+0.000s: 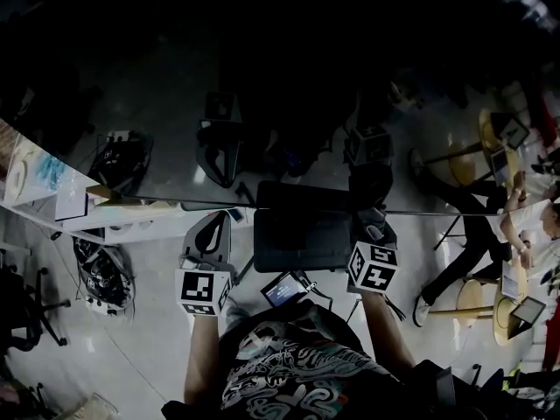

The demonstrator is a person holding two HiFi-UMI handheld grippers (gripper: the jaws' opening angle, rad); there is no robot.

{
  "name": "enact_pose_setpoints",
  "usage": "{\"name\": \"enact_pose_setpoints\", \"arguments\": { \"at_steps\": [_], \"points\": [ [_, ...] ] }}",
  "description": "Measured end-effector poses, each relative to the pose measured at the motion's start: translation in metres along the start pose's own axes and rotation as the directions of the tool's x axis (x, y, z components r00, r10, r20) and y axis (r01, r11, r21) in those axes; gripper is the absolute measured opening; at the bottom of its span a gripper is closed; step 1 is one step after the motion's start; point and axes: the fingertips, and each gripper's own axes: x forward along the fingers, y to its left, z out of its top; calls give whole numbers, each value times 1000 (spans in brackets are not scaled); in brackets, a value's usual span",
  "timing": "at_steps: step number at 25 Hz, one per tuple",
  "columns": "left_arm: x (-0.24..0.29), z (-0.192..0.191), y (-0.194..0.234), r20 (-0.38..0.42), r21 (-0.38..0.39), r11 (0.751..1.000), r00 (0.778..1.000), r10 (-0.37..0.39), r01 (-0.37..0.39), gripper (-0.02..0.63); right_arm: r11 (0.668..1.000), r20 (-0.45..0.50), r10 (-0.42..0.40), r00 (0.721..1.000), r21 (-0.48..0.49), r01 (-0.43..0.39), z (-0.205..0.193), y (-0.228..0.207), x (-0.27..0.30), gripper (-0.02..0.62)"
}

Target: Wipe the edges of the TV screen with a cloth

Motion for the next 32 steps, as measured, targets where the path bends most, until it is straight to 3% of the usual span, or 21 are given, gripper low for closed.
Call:
{"name": "enact_pose_setpoints", "arguments": {
  "at_steps": [7,21,32],
  "points": [
    [-11,-5,10,-11,-11,1000,1000,2,-2,17,999,2,-24,1000,-39,24,3,21,0,207],
    [-8,-8,31,-14,-17,999,999,-48,48,17,963,-98,-68,993,-266,40,4,36,1,207],
    [-10,-10,52,-6,-11,994,994,-105,105,17,945,-133,-99,986,-323,51,2,59,2,207]
  ]
}}
